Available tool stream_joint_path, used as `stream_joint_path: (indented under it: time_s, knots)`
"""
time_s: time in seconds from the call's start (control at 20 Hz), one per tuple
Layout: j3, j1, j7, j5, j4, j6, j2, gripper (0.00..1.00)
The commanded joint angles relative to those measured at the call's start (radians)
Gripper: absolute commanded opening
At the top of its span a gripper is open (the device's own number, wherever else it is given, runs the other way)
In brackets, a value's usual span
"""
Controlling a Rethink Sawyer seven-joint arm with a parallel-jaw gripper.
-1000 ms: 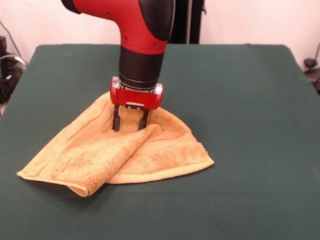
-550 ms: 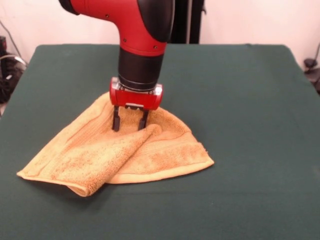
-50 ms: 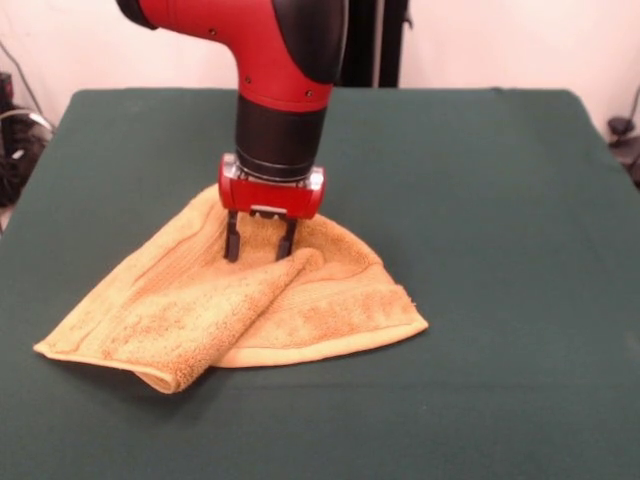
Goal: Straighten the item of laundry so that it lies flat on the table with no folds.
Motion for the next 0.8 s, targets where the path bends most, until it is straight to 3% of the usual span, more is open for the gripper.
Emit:
stream_joint_path:
  time_s: [0.05,0.5,0.8]
  knots:
    - [0.15,-0.024,0.185,-0.068,0.226,-0.189,0.145,1.0]
    - [0.117,0.005,0.138,-0.089,0.271,-0.205,0.13,1.0]
    - [0.085,0.044,0.167,-0.047,0.276,-0.201,0.122,1.0]
